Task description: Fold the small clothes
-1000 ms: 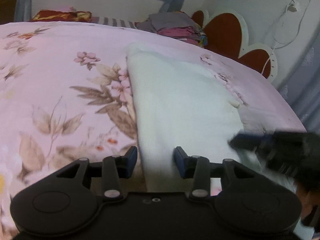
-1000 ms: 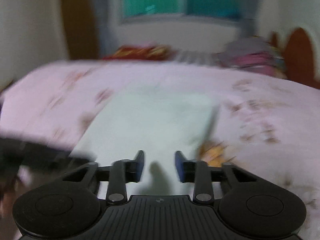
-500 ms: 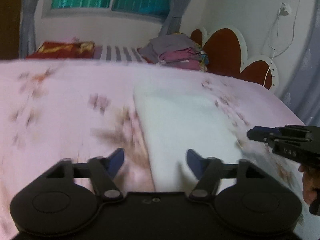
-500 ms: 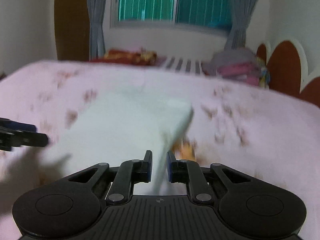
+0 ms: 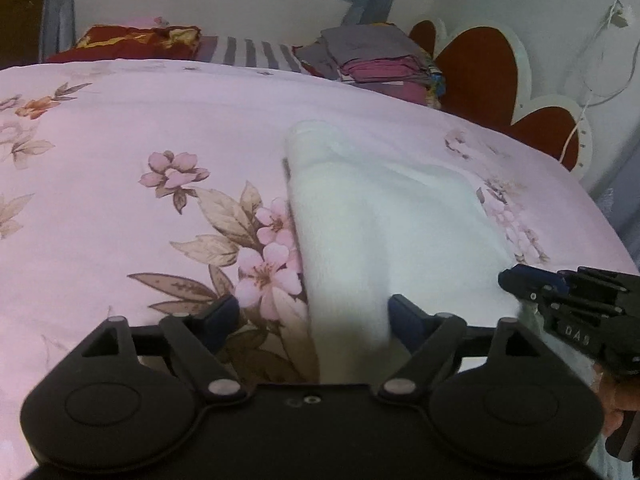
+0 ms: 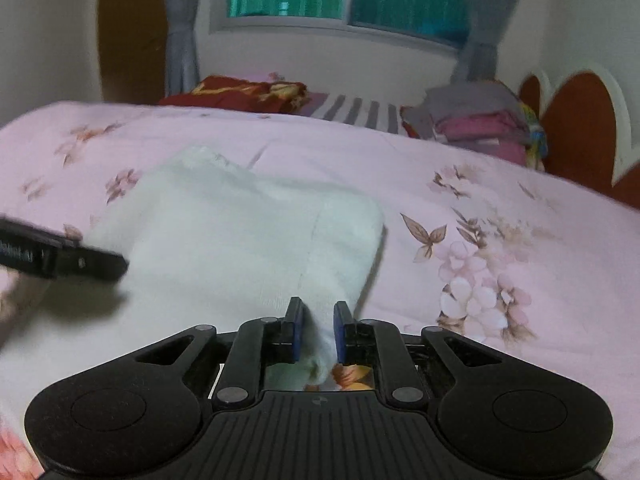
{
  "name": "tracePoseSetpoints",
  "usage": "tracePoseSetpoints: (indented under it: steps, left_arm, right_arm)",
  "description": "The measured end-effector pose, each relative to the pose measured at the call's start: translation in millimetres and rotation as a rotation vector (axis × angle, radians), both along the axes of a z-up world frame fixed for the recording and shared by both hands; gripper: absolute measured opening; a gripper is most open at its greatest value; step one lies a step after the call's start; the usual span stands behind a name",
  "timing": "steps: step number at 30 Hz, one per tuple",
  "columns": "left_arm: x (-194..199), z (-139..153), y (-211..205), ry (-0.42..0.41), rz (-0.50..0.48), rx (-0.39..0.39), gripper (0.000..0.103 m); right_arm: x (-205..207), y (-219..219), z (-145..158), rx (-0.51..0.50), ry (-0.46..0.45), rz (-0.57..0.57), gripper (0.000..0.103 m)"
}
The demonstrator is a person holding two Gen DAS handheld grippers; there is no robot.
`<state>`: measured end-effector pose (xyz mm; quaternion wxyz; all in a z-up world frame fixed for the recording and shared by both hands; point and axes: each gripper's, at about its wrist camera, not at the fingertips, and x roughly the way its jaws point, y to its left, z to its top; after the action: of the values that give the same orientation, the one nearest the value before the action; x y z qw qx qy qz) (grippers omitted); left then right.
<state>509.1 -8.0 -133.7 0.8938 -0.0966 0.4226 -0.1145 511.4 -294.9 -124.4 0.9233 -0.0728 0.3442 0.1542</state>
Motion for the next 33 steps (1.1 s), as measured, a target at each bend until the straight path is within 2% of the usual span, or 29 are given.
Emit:
tracePoseSetpoints:
  steps: [3,6,7,8,9,10,13,16,17,18,19,21,23,27,31,33]
  left_arm:
    - [-4,6,-2,0.024,0.013,0.033,0.095]
    - [-6,17,8,0.005,0.019,0.052,0.096]
    - [-5,19,13,0.006,0.025,0.040,0.096]
    - [-6,19,15,0.009,0.027,0.026,0.095]
    - [-5,18,16,0.014,0.026,0.014,0.094]
    - [-4,16,14,0.022,0.029,0.016,0.093]
    - [0,10,9,0.045,0.033,0.030,0.092]
    - [0,8,5,0.051,0.037,0.049,0.094]
    - [-1,10,6,0.050,0.039,0.050,0.095]
    - [-2,12,7,0.050,0.040,0.045,0.093]
    - [-3,14,8,0.048,0.042,0.044,0.093]
    - [-4,17,11,0.038,0.038,0.033,0.090]
    - [-1,16,14,0.050,0.036,-0.021,0.087]
    - [11,4,24,0.132,0.066,-0.220,0.087]
    - [19,1,23,0.146,0.074,-0.235,0.083]
    - [23,1,22,0.151,0.061,-0.235,0.075]
  right_arm:
    - [4,-13,0,0.088,0.040,-0.026,0.014]
    - [6,-37,13,0.220,0.065,-0.112,0.014]
    - [4,-50,19,0.294,0.066,-0.151,0.019]
    - [3,-59,22,0.355,0.078,-0.184,0.044]
    - [3,-66,24,0.402,0.084,-0.214,0.056]
    - [2,-68,26,0.426,0.078,-0.214,0.062]
    - [7,-68,25,0.481,0.136,-0.161,0.062]
    - [19,-63,9,0.528,0.245,-0.103,0.062]
    - [22,-62,2,0.514,0.275,-0.087,0.062]
    - [25,-62,-3,0.455,0.271,-0.109,0.062]
    - [25,-70,-5,0.448,0.253,-0.134,0.062]
    - [24,-91,-5,0.584,0.292,-0.189,0.062]
    - [23,-99,-2,0.670,0.313,-0.159,0.062]
    - [33,-97,-6,0.734,0.390,-0.129,0.062]
    - [44,-105,-26,0.841,0.486,-0.146,0.062]
    - [49,-107,-27,0.857,0.497,-0.122,0.062]
